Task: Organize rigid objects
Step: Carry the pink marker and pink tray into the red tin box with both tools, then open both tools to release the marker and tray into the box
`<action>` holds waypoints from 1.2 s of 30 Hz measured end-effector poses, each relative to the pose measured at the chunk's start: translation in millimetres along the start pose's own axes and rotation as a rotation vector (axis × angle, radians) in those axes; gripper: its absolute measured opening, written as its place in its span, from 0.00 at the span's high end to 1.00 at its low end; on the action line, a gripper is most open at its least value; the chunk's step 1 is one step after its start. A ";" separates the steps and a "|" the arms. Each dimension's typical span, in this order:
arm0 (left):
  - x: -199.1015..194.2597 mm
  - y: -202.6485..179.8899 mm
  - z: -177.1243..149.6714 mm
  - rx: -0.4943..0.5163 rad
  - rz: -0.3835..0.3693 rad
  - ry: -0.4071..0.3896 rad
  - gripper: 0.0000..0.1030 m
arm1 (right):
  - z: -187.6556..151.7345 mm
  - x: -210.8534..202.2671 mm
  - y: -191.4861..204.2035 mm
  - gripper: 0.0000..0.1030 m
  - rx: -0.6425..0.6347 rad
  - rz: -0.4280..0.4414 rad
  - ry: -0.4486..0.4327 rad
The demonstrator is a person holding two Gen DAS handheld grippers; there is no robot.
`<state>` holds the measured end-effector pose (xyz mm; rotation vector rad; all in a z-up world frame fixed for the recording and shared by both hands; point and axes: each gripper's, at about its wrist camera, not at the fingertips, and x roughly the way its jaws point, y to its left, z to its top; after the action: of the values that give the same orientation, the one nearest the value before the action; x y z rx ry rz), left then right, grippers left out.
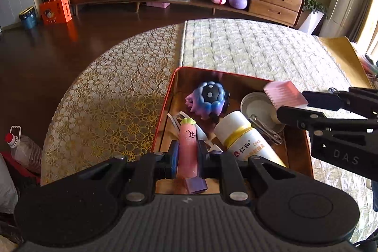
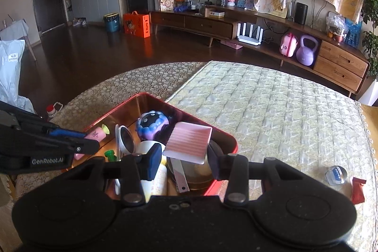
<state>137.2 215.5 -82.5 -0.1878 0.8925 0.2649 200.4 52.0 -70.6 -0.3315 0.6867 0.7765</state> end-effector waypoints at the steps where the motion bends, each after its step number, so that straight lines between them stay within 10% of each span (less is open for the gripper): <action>1: 3.7 -0.2 -0.4 0.000 0.003 0.003 0.85 | -0.1 3.9 0.4 0.59 -0.005 -0.001 0.008; 36: 23.6 -9.4 -9.0 -0.014 0.021 0.059 0.84 | -8.2 -9.0 -4.8 0.47 0.063 0.022 0.028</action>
<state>147.5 207.6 -106.1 -0.1998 0.9512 0.2859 195.6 39.8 -70.5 -0.2779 0.7405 0.7704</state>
